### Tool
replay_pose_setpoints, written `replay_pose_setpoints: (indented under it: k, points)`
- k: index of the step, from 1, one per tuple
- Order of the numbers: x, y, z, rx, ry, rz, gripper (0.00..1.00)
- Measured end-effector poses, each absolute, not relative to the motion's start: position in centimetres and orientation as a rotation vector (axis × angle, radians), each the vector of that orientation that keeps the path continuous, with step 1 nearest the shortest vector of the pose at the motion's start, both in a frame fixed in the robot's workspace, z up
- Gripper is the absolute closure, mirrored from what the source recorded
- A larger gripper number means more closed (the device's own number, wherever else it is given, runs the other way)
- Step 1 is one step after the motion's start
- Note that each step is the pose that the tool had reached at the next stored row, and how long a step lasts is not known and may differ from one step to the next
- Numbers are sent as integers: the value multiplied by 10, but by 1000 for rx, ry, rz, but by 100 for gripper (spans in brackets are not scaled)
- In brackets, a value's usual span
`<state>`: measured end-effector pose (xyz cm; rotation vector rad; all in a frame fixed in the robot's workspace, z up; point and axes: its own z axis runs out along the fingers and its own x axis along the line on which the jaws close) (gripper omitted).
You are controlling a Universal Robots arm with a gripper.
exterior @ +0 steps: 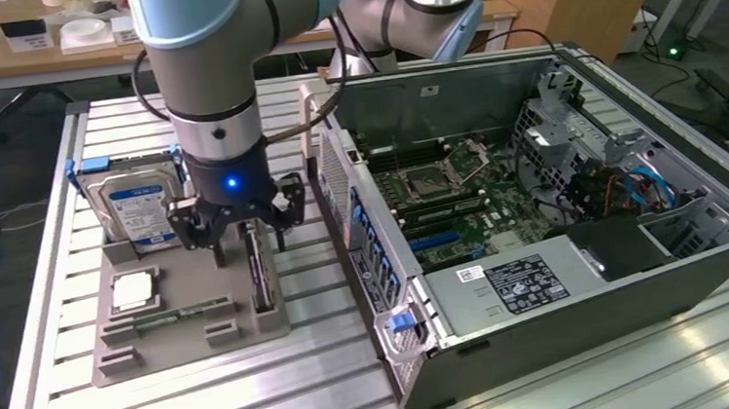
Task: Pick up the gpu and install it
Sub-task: 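Pick up the gpu and move the gpu toward the slot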
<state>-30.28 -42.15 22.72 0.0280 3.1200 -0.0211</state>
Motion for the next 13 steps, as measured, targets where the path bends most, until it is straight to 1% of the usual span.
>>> replay_pose_setpoints:
  k: [13]
  points:
    - [-302, -422, 204, 1, 3122, -21, 24]
